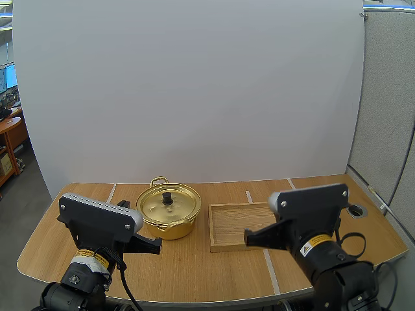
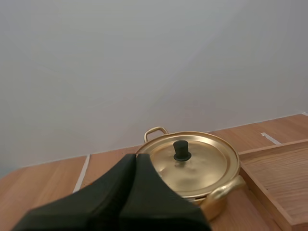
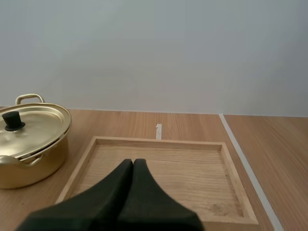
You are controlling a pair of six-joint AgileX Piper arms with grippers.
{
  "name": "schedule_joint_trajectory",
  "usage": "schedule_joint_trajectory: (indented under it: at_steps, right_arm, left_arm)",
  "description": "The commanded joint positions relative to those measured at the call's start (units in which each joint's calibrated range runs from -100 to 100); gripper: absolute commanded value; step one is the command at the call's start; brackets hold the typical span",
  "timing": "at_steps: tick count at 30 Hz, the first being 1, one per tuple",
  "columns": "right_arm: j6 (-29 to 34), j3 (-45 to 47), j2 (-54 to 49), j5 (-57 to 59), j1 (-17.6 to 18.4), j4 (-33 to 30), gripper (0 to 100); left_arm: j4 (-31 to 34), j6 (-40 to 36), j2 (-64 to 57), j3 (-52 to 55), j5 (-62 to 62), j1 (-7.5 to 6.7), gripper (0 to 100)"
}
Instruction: Open the pot, put the grape inside, and close it
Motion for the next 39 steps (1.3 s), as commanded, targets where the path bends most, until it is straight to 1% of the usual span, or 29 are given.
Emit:
schedule_joint_trajectory:
  at_steps: [1, 3, 6, 9, 10, 13, 21, 39]
  right_arm:
    - [0.1, 3.8, -0.3, -3.1, -0.4, -0.6, 0]
    - [0.1, 4.2, -0.3, -2.6, -1.1, -0.2, 0]
    - [0.1, 5.0, -0.3, -2.3, -1.8, 0.9, 0]
    - [0.1, 6.6, -0.3, -1.7, -1.8, 1.2, 0]
    - [0.1, 6.6, -0.3, -1.7, -1.8, 1.2, 0]
    - [0.1, 6.6, -0.3, 0.4, -1.8, 1.3, 0]
    - [0.1, 6.6, -0.3, 0.4, -1.8, 1.3, 0]
    - [0.1, 6.6, -0.3, 0.4, -1.8, 1.3, 0]
  left_arm:
    - [0.3, -5.1, -0.2, 0.3, 7.2, 1.06, 1]
    - [0.3, -7.0, -0.2, 0.3, 8.0, 2.08, 1]
    - [0.3, -9.0, -0.2, 0.3, 9.9, 2.69, 1]
    - [0.3, -9.0, -0.2, 0.3, 15.3, 2.69, 1]
    - [0.2, -9.1, -0.2, 0.3, 15.5, 2.69, 1]
    - [0.2, -9.4, -0.2, 0.3, 15.5, 2.69, 1]
    - [0.2, -11.2, -0.2, 0.3, 16.0, 2.69, 1]
    - [0.3, -11.2, -0.2, 0.3, 14.5, 2.69, 1]
